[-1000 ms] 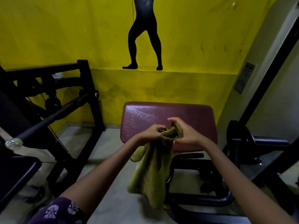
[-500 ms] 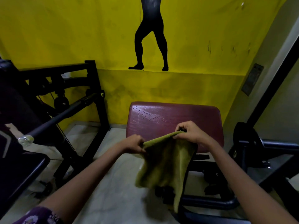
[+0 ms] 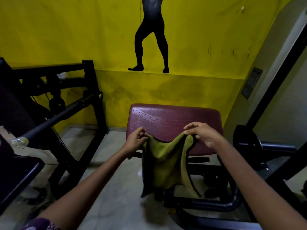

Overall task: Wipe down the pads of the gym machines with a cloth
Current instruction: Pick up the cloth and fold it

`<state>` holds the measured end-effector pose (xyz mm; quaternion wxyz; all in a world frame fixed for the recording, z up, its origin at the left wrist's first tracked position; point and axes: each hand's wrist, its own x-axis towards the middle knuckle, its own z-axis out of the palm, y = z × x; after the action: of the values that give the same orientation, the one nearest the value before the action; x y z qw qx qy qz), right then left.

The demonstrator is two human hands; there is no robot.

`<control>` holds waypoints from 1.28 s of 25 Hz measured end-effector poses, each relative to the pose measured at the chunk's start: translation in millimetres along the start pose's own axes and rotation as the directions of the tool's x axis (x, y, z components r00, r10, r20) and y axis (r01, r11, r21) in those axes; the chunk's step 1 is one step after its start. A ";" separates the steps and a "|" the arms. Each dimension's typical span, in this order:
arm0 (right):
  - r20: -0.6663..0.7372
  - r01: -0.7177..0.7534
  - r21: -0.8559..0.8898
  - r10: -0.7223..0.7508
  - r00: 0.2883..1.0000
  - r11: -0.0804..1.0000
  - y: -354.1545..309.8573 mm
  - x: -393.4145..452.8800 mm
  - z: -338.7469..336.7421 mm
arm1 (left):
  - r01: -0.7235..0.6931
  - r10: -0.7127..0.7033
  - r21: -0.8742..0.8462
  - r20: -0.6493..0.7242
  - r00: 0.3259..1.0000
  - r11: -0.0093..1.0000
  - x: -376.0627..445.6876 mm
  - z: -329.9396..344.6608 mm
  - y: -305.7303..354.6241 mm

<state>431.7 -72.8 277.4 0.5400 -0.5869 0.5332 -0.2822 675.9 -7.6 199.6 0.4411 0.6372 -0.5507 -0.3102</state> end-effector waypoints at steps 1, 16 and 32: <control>0.008 -0.011 0.078 0.010 1.000 0.997 -0.6 -1.6 9.9 | -0.023 0.022 0.012 0.077 0.997 1.000 1.4 7.7 18.1; 0.264 0.442 -0.677 -0.366 0.892 0.588 9.1 6.3 43.3 | -0.478 0.335 0.492 0.353 0.874 0.727 13.2 -5.3 60.2; 0.343 0.610 -0.442 -0.505 0.792 0.657 10.0 23.9 -19.5 | -0.389 0.268 0.385 0.332 0.904 0.837 25.5 -59.6 35.2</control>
<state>417.3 -100.0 267.3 0.2903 -0.8719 0.3285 -0.2183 718.5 -19.5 258.6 0.2540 0.5680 -0.7623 -0.1780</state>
